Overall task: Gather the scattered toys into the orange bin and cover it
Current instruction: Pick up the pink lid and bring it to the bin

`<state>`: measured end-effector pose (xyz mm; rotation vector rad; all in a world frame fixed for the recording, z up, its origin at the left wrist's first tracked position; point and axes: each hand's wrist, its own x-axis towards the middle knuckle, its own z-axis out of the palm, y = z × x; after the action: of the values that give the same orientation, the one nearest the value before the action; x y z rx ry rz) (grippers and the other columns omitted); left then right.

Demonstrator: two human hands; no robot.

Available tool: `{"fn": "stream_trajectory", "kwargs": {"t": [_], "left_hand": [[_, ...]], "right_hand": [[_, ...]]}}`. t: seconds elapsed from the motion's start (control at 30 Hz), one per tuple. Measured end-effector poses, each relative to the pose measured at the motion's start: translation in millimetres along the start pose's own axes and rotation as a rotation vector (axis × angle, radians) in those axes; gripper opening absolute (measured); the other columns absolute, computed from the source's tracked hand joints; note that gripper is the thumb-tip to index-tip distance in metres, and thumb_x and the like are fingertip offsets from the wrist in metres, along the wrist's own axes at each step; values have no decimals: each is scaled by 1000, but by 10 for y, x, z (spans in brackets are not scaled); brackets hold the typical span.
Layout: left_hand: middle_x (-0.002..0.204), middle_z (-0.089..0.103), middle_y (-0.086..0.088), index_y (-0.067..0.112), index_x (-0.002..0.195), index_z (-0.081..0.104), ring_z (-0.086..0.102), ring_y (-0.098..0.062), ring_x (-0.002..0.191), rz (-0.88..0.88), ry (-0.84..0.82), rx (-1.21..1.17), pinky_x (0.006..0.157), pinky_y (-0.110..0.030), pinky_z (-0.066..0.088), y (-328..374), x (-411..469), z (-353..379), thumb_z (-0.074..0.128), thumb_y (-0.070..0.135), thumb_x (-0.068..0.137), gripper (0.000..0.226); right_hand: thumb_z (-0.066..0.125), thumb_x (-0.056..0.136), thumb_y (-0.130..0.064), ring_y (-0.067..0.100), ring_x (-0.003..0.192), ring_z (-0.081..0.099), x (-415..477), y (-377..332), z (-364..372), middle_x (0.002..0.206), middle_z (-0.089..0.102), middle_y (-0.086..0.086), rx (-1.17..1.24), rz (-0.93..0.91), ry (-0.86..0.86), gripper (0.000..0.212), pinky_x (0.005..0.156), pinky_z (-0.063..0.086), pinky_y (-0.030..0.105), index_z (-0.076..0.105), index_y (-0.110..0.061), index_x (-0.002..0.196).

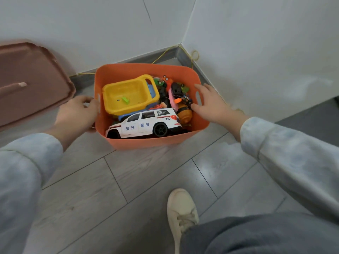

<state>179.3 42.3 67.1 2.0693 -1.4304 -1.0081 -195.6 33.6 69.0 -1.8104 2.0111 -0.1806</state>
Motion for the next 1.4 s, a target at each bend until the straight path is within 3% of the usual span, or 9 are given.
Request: {"fn": "stream_trajectory", "kwargs": {"t": [0.1,0.23,0.33,0.6,0.77,0.93,1.07,1.2,1.4], "left_hand": [[86,71,-10,13,89,67,71,-27,67,-4,-8,4,65,-44,62,-57,5,5,37,40,93,41],[89,69,-13,14,89,65,65,-34,80,100,32,207,79,-42,55,-158,-4,-95,32,44,93,44],[106,68,-15,18,109,66,59,-40,102,163,111,312,90,-43,48,-241,21,-289,41,37,96,34],[133,52,-20,18,130,56,48,-40,124,89,216,413,108,-46,40,-767,102,-1155,52,27,87,44],[131,41,-28,14,135,49,45,-52,118,16,326,480,105,-55,40,-1112,89,-1686,56,24,86,51],[133,34,-30,13,137,44,37,-52,118,81,466,529,103,-59,37,-1359,145,-2124,64,19,80,61],[149,25,-24,11,144,36,31,-49,129,32,444,442,112,-52,28,-1591,254,-2272,66,17,79,72],[163,4,-18,18,155,16,9,-45,146,-52,324,348,120,-49,15,-1862,352,-2274,68,25,82,91],[161,9,-17,20,156,13,28,-39,143,-169,314,51,117,-43,27,-2069,350,-2273,64,27,84,88]], "right_hand": [[63,84,-37,35,149,20,-75,-8,-12,160,20,18,-80,-83,19,76,121,23,44,32,-25,152],[62,88,-34,37,147,24,-77,-187,4,160,23,16,-160,-240,60,69,119,26,48,35,-25,151],[59,90,-36,35,146,26,0,-408,80,158,29,14,-201,-371,80,64,116,29,53,39,-23,149],[62,89,-33,40,144,28,266,-1146,324,156,30,20,-280,-573,-11,65,114,30,56,40,-20,148],[56,88,-42,41,141,32,418,-1758,362,156,29,19,-373,-667,-37,66,111,35,57,38,-23,148],[58,92,-31,42,141,31,490,-2630,492,157,26,19,-383,-739,-29,61,114,33,53,37,-21,148],[57,91,-32,42,140,32,600,-3276,670,158,24,19,-397,-789,-41,66,112,35,52,31,-22,151],[58,89,-30,45,140,30,826,-3815,888,158,23,21,-298,-671,-15,72,114,32,50,27,-18,153],[64,88,-30,39,147,20,1105,-4240,1217,162,17,16,-333,-654,-74,83,120,21,42,18,-16,156]]}}
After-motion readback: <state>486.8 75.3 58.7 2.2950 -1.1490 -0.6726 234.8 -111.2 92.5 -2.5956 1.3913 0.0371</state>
